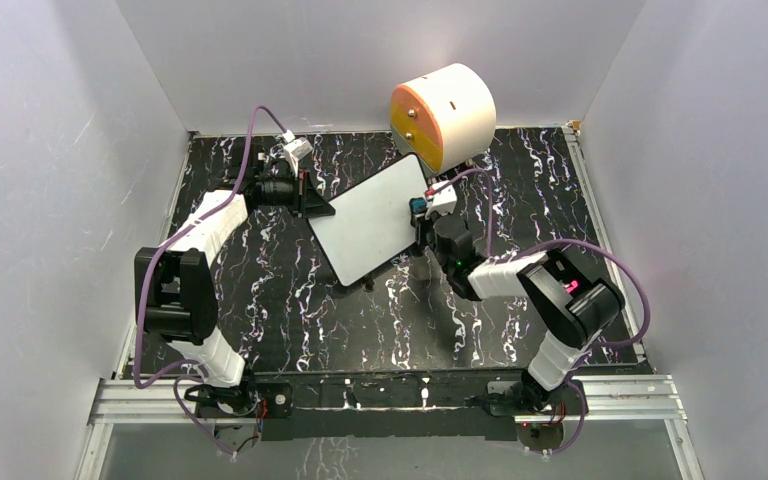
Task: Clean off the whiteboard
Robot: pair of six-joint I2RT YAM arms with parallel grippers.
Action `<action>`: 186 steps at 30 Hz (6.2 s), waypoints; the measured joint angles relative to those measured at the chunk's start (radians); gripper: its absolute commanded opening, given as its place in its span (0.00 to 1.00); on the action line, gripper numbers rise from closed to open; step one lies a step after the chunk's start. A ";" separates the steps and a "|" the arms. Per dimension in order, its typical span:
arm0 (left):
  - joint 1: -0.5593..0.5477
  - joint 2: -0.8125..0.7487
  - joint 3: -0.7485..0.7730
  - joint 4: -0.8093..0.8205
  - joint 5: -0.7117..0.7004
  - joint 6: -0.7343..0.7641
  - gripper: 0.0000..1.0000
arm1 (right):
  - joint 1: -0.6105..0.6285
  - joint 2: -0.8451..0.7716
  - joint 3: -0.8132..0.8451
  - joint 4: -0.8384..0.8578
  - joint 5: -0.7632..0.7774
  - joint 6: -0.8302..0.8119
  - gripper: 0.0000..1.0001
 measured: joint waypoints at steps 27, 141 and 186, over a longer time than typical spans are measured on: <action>0.000 0.000 0.000 0.001 0.001 0.001 0.00 | -0.057 0.001 -0.043 0.049 -0.082 -0.003 0.17; -0.006 0.000 -0.008 0.065 -0.032 -0.068 0.00 | 0.453 0.093 0.318 -0.416 -0.008 0.077 0.17; 0.002 -0.421 0.190 -0.171 -0.690 -0.350 0.86 | 0.042 -0.631 0.055 -1.190 0.089 0.327 0.26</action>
